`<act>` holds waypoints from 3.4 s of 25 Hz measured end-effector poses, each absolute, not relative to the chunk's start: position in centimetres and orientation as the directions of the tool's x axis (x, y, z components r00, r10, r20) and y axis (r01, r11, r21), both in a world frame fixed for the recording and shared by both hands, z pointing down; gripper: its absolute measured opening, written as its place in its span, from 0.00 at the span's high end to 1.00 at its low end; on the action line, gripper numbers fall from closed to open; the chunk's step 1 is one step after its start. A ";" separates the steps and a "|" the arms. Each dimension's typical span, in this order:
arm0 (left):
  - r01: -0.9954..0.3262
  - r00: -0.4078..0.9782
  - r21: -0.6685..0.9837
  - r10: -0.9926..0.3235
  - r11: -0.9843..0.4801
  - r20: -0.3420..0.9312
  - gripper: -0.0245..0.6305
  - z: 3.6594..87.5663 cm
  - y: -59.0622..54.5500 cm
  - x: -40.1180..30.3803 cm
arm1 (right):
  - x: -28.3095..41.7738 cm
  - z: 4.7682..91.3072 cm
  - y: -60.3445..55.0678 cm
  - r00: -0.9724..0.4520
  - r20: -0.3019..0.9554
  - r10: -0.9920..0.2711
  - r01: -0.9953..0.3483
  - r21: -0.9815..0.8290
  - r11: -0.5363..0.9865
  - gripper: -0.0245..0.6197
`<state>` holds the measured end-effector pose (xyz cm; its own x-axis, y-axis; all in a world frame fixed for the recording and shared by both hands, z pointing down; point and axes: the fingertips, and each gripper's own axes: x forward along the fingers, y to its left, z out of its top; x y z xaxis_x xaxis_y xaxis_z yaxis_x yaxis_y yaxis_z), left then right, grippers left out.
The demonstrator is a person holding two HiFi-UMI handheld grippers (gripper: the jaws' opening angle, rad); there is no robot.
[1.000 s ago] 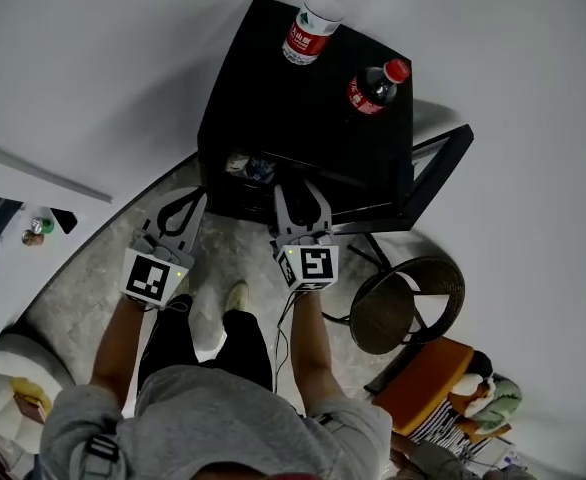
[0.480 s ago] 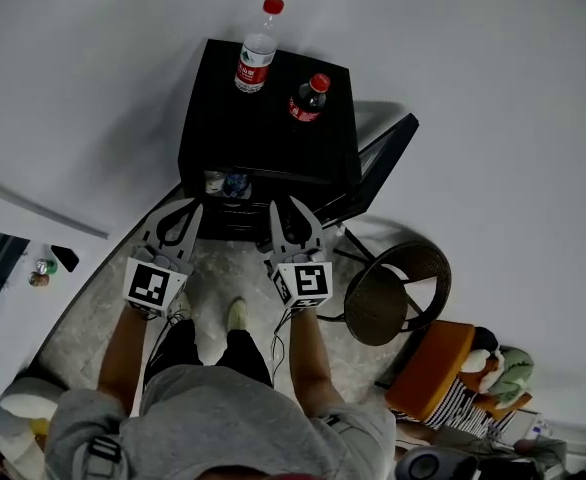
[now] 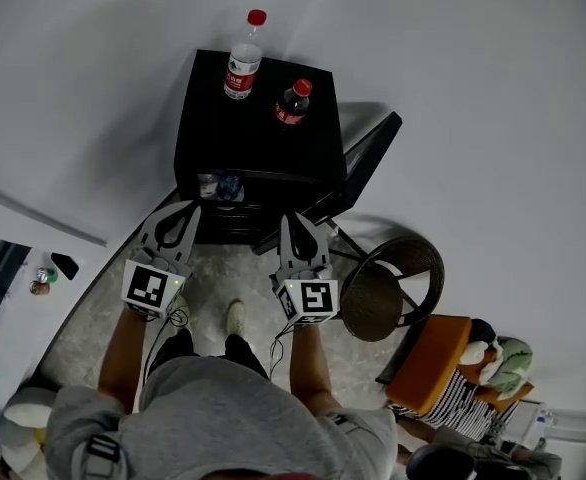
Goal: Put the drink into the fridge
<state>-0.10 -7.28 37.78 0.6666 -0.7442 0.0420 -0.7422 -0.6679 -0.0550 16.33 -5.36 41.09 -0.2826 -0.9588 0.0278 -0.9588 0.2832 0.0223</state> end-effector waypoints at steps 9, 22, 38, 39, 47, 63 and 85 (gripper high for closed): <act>-0.754 0.655 -0.040 -0.755 -0.656 0.024 0.96 37.7 -8.0 -0.5 | 15.8 41.3 -5.7 -0.294 0.028 -0.955 -0.956 -0.003 0.294 0.90; -0.730 0.681 -0.064 -0.732 -0.681 0.025 0.96 37.7 -9.2 -1.9 | 14.3 39.9 -7.0 -0.266 0.012 -0.964 -0.964 0.011 0.266 0.90; -0.630 0.775 -0.085 -0.632 -0.772 0.000 0.96 35.5 -10.7 -3.5 | 13.5 34.9 -9.4 -0.141 -0.042 -0.989 -0.988 0.062 0.138 0.90; -0.632 0.773 -0.087 -0.635 -0.770 -0.003 0.96 35.2 -11.0 -3.4 | 13.7 34.6 -10.0 -0.147 -0.046 -0.988 -0.987 0.067 0.143 0.90; -0.710 0.704 -0.071 -0.710 -0.701 -0.032 0.96 33.9 -15.7 -2.1 | 16.1 32.5 -16.6 -0.212 -0.072 -0.975 -0.976 0.060 0.208 0.90; -0.828 0.557 -0.086 -0.830 -0.554 -0.019 0.96 34.3 -20.0 -1.3 | 18.0 31.2 -25.3 -0.352 -0.050 -0.935 -0.936 0.031 0.351 0.67; -0.844 0.535 -0.078 -0.844 -0.531 -0.036 0.96 34.1 -20.7 -2.0 | 17.4 31.3 -26.8 -0.376 -0.001 -0.927 -0.925 0.064 0.375 0.74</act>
<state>-2.01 -20.74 34.07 0.5346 -0.8443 -0.0361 -0.8438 -0.5310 -0.0776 17.38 -26.77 31.33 -0.3758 -0.9267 -0.0013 -0.9248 0.3750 0.0637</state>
